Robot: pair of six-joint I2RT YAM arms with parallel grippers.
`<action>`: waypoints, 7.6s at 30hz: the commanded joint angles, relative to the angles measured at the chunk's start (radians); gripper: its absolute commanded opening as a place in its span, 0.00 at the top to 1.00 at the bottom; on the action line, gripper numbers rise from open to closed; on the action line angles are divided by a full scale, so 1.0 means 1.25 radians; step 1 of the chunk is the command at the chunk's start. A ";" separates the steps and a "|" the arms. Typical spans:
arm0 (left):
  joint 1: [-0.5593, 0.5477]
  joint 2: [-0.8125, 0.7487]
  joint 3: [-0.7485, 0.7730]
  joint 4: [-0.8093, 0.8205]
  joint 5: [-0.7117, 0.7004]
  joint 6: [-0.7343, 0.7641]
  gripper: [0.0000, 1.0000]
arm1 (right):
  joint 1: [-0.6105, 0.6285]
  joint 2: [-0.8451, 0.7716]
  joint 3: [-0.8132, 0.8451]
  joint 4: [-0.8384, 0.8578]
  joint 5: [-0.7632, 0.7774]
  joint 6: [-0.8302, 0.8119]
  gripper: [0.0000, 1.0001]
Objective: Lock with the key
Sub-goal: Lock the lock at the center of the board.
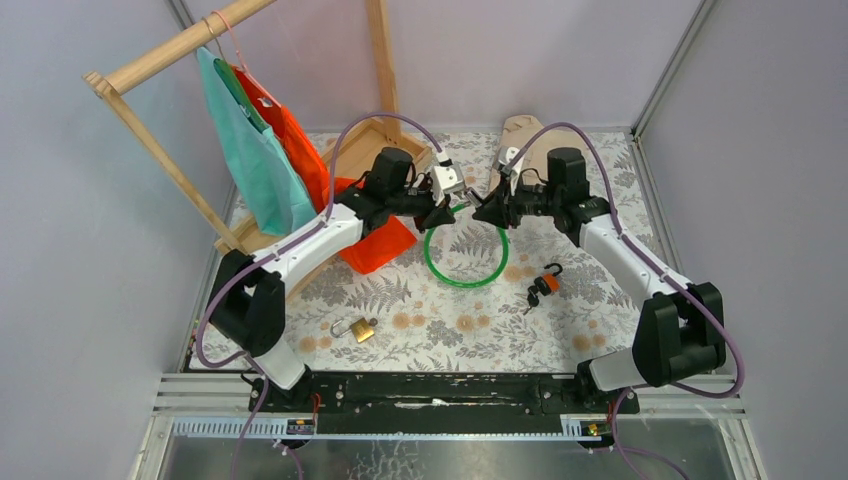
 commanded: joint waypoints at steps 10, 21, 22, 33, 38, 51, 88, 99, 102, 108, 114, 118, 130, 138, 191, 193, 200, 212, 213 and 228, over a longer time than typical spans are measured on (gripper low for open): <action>-0.022 -0.088 -0.048 0.054 -0.111 0.126 1.00 | 0.030 -0.052 -0.044 -0.043 -0.038 -0.194 0.91; -0.055 -0.127 -0.120 0.078 -0.092 0.128 1.00 | 0.038 -0.084 -0.106 -0.035 -0.065 -0.178 0.81; -0.058 -0.130 -0.129 0.083 -0.094 0.127 1.00 | 0.038 -0.088 -0.115 -0.021 -0.071 -0.160 0.79; -0.072 -0.143 -0.193 0.187 -0.103 0.027 1.00 | 0.037 -0.092 -0.173 0.074 -0.089 -0.080 0.99; -0.072 -0.144 -0.211 0.218 -0.088 -0.014 0.99 | 0.038 -0.095 -0.188 0.081 -0.079 -0.101 1.00; -0.072 -0.154 -0.200 0.149 -0.033 0.034 0.63 | 0.038 -0.081 -0.181 0.022 -0.080 -0.170 1.00; -0.051 -0.038 0.211 -0.359 0.110 0.399 0.77 | 0.037 -0.054 -0.158 -0.041 -0.081 -0.214 1.00; -0.058 0.003 0.266 -0.483 0.101 0.638 1.00 | 0.038 -0.034 -0.146 -0.056 -0.087 -0.222 1.00; -0.064 0.023 0.294 -0.521 0.084 0.707 1.00 | 0.037 -0.034 -0.145 -0.057 -0.087 -0.223 1.00; -0.079 0.039 0.333 -0.598 0.053 0.891 1.00 | 0.038 -0.033 -0.143 -0.059 -0.085 -0.223 1.00; -0.101 0.039 0.335 -0.602 -0.031 0.997 1.00 | 0.038 -0.026 -0.140 -0.063 -0.085 -0.221 1.00; -0.114 0.044 0.348 -0.602 -0.091 1.045 1.00 | 0.037 -0.024 -0.138 -0.063 -0.086 -0.220 1.00; -0.129 0.030 0.364 -0.589 -0.174 1.011 0.68 | 0.038 -0.025 -0.138 -0.067 -0.084 -0.218 1.00; -0.118 -0.022 0.289 -0.578 -0.167 0.869 0.34 | 0.037 -0.027 -0.138 -0.065 -0.085 -0.220 1.00; -0.091 -0.001 0.264 -0.132 -0.303 -0.620 0.48 | 0.043 -0.205 -0.137 0.059 0.173 -0.065 1.00; -0.090 0.000 0.261 -0.130 -0.299 -0.624 0.51 | 0.043 -0.205 -0.139 0.060 0.170 -0.064 1.00; -0.090 0.004 0.246 -0.123 -0.270 -0.639 0.61 | 0.043 -0.200 -0.144 0.063 0.169 -0.066 1.00; -0.090 -0.004 0.210 -0.098 -0.230 -0.600 0.81 | 0.044 -0.191 -0.144 0.060 0.166 -0.075 1.00; -0.090 -0.006 0.204 -0.090 -0.219 -0.587 0.83 | 0.043 -0.191 -0.145 0.059 0.164 -0.077 1.00; -0.013 -0.117 0.062 0.066 0.029 -0.347 0.30 | 0.043 -0.184 -0.153 0.034 0.118 -0.118 1.00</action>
